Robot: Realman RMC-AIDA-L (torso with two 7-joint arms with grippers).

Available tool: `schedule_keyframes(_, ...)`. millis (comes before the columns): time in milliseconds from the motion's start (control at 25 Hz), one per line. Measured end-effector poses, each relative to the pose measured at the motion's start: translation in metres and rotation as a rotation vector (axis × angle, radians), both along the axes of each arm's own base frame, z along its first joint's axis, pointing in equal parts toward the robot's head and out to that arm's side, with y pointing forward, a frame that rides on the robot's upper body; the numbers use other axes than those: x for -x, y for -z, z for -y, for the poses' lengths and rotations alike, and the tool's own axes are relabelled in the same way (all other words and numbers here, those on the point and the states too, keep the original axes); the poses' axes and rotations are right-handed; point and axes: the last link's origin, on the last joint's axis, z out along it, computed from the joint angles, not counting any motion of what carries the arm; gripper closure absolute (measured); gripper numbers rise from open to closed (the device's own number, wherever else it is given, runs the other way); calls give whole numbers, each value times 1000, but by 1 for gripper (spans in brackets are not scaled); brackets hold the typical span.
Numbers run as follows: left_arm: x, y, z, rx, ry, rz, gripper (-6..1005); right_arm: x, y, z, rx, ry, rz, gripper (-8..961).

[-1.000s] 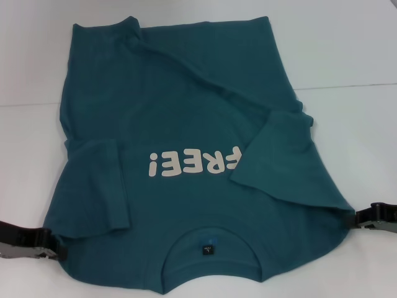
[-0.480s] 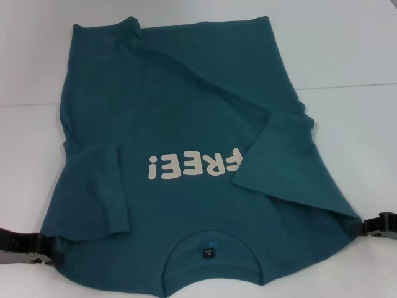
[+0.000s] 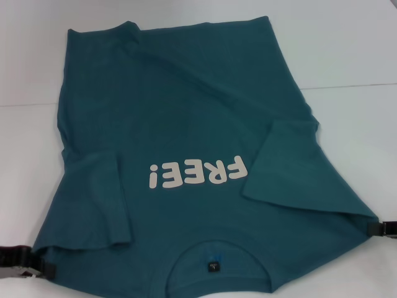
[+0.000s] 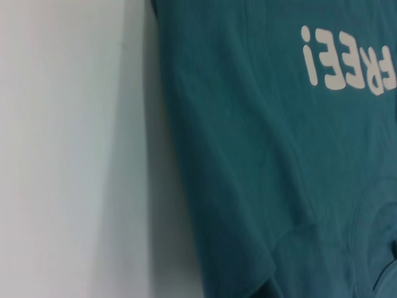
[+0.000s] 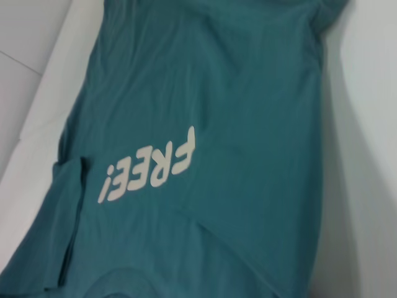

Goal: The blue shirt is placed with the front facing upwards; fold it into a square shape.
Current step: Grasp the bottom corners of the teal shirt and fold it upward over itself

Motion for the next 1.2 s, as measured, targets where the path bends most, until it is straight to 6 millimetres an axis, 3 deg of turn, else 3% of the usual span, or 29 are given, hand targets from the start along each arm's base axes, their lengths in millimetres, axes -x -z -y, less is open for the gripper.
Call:
schedule_keyframes(360, 14, -4, 22, -35, -22, 76, 973, -11, -4, 23, -33, 1, -27, 903)
schedule_keyframes(800, 15, -4, 26, -32, -16, 89, 973, -13, -6, 29, -51, 6, -43, 889)
schedule_keyframes(960, 9, -4, 18, -53, 6, 106, 973, -10, -8, 23, -77, -10, -46, 884)
schedule_keyframes(1200, -11, -5, -17, -162, 79, 151, 972, 6, -12, -6, -181, -86, -54, 876)
